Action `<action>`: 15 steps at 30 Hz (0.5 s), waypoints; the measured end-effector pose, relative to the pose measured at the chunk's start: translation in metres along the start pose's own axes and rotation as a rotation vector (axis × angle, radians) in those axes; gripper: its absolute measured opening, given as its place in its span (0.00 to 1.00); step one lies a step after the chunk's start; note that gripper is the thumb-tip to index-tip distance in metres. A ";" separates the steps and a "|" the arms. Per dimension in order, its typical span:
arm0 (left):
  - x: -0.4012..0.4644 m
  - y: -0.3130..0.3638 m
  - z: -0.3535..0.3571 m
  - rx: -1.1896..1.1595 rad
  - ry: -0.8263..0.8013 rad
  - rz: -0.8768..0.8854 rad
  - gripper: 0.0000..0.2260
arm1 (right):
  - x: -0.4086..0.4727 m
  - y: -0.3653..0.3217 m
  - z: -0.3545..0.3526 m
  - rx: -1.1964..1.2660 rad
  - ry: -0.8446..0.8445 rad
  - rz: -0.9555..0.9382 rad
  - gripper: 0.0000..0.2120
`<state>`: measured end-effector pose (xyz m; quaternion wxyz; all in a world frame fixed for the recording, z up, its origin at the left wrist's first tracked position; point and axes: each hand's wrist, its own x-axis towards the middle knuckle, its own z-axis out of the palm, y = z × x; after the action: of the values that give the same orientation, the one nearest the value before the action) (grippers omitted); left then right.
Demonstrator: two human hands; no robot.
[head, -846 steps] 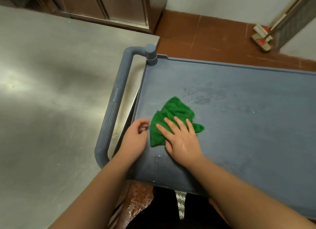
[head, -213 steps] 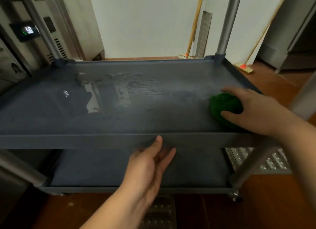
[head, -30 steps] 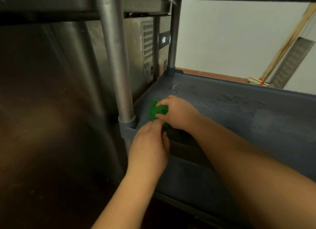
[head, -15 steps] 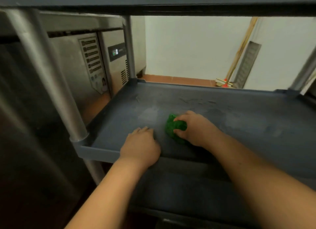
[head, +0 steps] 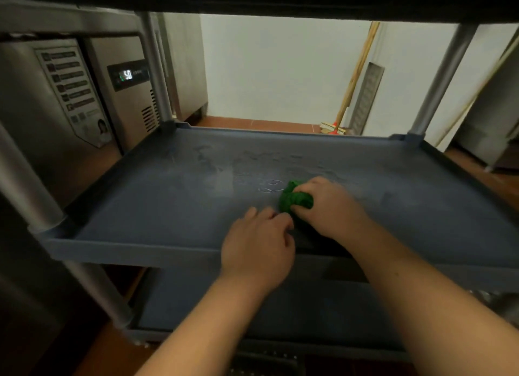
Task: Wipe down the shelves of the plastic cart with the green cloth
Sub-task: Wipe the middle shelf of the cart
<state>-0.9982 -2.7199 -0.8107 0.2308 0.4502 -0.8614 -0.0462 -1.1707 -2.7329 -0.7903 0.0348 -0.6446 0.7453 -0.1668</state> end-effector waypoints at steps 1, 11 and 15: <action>0.002 -0.002 0.002 0.042 -0.024 -0.027 0.15 | 0.000 0.003 -0.001 0.010 -0.003 0.012 0.14; 0.005 -0.010 -0.009 0.089 -0.199 -0.104 0.16 | -0.025 0.096 -0.047 -0.047 -0.014 0.260 0.21; 0.030 0.040 -0.005 0.005 -0.177 0.063 0.18 | -0.034 0.127 -0.058 -0.061 0.009 0.304 0.20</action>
<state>-1.0408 -2.7200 -0.7838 0.1541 0.4176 -0.8922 -0.0763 -1.3014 -2.6739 -0.7788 0.0367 -0.5242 0.8392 -0.1401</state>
